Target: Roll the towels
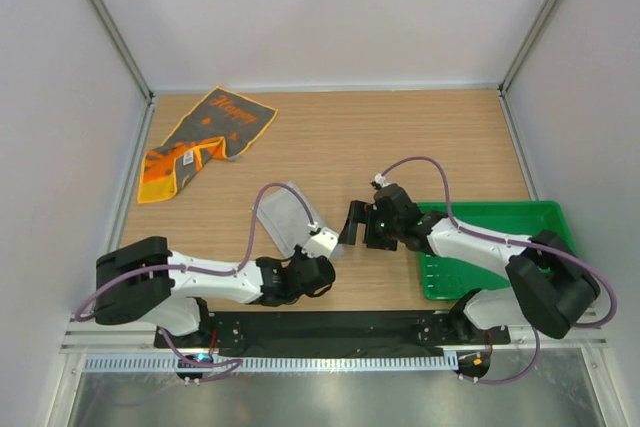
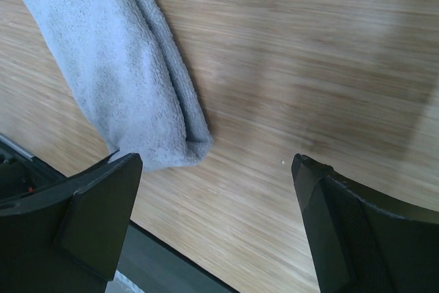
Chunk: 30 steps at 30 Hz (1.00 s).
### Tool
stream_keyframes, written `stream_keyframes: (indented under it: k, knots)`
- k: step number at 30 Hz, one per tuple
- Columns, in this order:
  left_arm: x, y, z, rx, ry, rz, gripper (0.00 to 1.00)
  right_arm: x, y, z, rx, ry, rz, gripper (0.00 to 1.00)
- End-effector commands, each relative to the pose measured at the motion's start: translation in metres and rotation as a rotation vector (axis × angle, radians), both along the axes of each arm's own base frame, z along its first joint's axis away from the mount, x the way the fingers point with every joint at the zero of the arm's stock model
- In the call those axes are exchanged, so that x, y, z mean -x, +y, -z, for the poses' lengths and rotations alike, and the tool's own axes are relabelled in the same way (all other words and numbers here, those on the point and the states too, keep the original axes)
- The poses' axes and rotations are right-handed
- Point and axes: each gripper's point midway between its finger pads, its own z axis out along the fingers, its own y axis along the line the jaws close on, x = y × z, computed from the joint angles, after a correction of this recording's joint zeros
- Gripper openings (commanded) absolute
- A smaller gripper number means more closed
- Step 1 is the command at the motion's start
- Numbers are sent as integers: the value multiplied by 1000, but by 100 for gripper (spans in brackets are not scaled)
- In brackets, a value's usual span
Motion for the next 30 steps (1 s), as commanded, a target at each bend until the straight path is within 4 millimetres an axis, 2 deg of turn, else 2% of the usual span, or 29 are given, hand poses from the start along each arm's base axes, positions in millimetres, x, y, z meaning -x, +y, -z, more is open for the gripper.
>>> stream_keyframes:
  k: [1,5,7,8,11,12,14,15,17,18,21,23,24,25,27,28,30]
  knots:
    - [0,0,-8,54,-4,-26,0,-23,32,-31,-127,-79,-19,99]
    - [1,2,-10,60,-2,-32,0,-32,48,-27,-148,-74,-36,95]
    - [1,3,-11,66,-3,-37,0,-26,57,-25,-161,-58,-59,92]
    - [0,4,-12,65,-5,-37,0,-26,61,-24,-163,-57,-62,88]
    - [0,5,-17,75,-12,-41,0,-17,69,-13,-150,-38,-77,81]
    - [0,6,-17,77,-13,-43,0,-13,68,-5,-145,-16,-66,72]
    - [0,8,-21,85,-18,-49,0,-9,67,2,-149,-4,-60,62]
    - [-1,9,-23,88,-20,-53,0,-8,68,4,-150,9,-51,51]
    - [-1,12,-25,93,-22,-67,0,-8,66,9,-142,16,-48,38]
    - [-1,12,-26,95,-21,-69,0,-8,66,11,-138,23,-45,24]
    - [-1,14,-27,97,-20,-76,0,-10,66,12,-128,23,-40,12]
    - [0,13,-28,97,-17,-76,0,-12,68,10,-124,19,-45,12]
    - [0,14,-28,96,-13,-78,0,-13,67,9,-117,14,-42,20]
    - [0,12,-29,101,-10,-78,0,-12,64,9,-95,21,-42,46]
    - [3,11,-30,103,12,-74,0,-20,59,4,-51,-17,-31,72]
    - [4,9,-31,110,28,-68,0,-16,49,8,1,1,-23,76]
    - [9,1,-39,140,73,-57,0,-27,37,-5,66,-68,5,81]
